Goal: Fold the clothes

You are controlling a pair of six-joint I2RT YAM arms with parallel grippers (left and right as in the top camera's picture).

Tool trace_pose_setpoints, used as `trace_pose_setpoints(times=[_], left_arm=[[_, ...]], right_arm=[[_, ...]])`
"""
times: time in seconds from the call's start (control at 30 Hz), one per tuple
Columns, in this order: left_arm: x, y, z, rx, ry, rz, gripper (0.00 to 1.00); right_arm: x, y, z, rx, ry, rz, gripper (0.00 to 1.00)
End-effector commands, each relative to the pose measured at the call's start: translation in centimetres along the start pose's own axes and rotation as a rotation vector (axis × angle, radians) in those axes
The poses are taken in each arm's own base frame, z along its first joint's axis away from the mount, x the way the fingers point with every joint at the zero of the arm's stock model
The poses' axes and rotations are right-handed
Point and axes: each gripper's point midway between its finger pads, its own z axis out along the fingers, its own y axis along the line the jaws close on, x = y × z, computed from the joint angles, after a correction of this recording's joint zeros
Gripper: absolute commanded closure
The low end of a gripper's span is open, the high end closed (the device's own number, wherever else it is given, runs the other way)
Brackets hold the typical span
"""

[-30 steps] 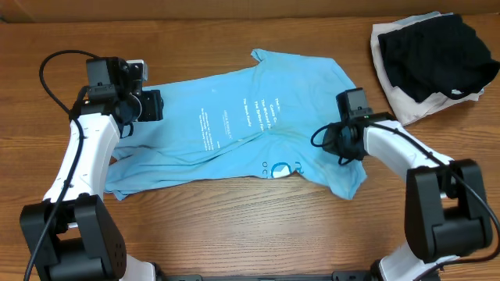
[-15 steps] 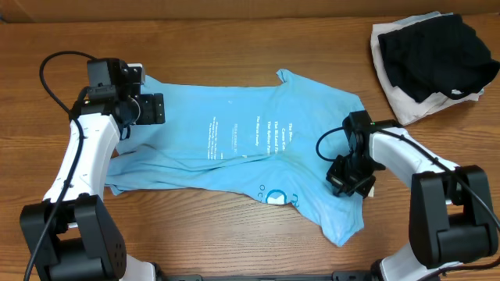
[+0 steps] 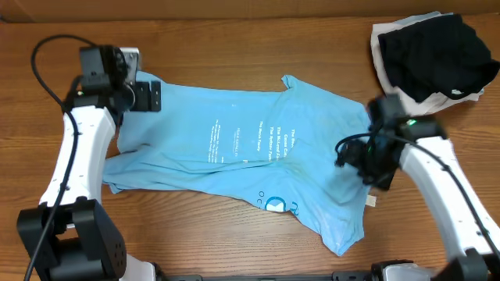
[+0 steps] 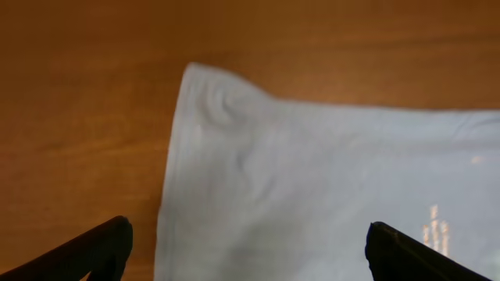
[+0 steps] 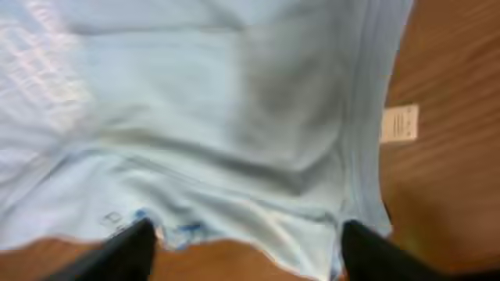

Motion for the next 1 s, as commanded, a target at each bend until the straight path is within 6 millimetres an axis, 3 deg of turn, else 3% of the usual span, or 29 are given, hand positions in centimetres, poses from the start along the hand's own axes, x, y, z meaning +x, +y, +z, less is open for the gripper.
trace_pose_setpoints(times=[0.0, 0.1, 0.2, 0.27, 0.37, 0.47, 0.6, 0.97], left_arm=[[-4.7, -1.2, -2.2, 0.053, -0.107, 0.070, 0.02], [-7.8, -0.9, -3.1, 0.043, -0.171, 0.087, 0.00], [-10.3, -0.4, -2.7, 0.037, -0.200, 0.090, 0.00], [-11.4, 0.1, -1.3, 0.034, -0.188, 0.083, 0.02], [-12.1, 0.6, 1.6, 0.039, -0.159, 0.052, 0.09], [-11.6, 0.8, 5.1, 0.049, -0.111, 0.031, 0.10], [-9.3, 1.2, 9.0, 0.031, -0.029, 0.022, 0.07], [-5.5, 2.8, 14.0, -0.038, 0.088, 0.050, 0.04]], right_arm=[[-3.0, 2.9, -5.6, -0.082, -0.166, -0.170, 0.13], [-5.0, 5.1, -9.6, -0.142, -0.294, -0.270, 0.12], [-6.5, 6.8, -12.8, -0.191, -0.407, -0.325, 0.12], [-7.4, 7.7, -14.5, -0.216, -0.472, -0.350, 0.13], [-8.3, 8.3, -15.4, -0.234, -0.527, -0.358, 0.15], [-8.8, 8.6, -15.5, -0.234, -0.545, -0.360, 0.16], [-9.1, 8.1, -15.1, -0.203, -0.543, -0.353, 0.19], [-9.9, 7.9, -13.3, -0.162, -0.500, -0.356, 0.21]])
